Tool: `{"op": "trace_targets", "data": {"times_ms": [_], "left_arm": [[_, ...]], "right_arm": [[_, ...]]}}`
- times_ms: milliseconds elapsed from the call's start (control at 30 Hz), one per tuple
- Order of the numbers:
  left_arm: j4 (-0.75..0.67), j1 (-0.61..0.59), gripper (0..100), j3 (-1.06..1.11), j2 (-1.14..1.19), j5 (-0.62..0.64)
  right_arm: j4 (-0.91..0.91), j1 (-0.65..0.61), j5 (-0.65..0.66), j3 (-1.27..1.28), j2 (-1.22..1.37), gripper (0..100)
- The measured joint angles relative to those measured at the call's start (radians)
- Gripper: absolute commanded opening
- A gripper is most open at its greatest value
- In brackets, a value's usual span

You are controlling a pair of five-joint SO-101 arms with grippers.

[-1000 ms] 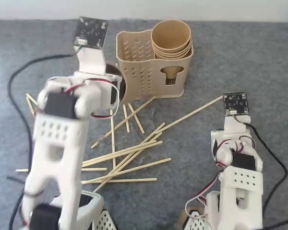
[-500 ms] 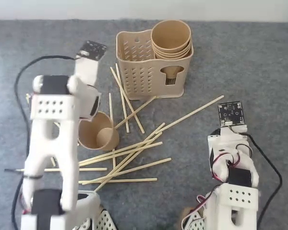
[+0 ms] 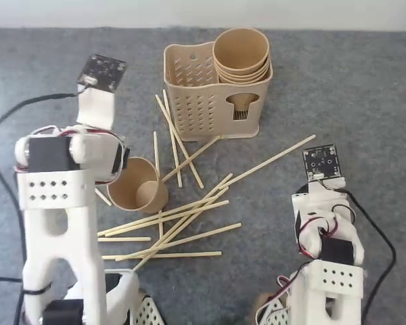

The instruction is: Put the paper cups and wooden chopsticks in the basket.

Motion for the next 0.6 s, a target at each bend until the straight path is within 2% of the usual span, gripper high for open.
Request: {"op": "trace_targets", "data": {"times_ms": [133, 367, 600], "left_arm": [[0.0, 0.057, 19, 0.08, 0.0, 0.021], [-0.06, 0.16, 19, 0.157, 0.0, 0.193], [-0.153, 0.169, 19, 0.262, 0.0, 0.209]], "right_arm": [[0.0, -0.002, 0.002, 0.0, 0.0, 0.9], [0.0, -0.055, 0.057, 0.034, -0.005, 0.9], [0.0, -0.063, 0.071, 0.034, -0.005, 0.9]]}}
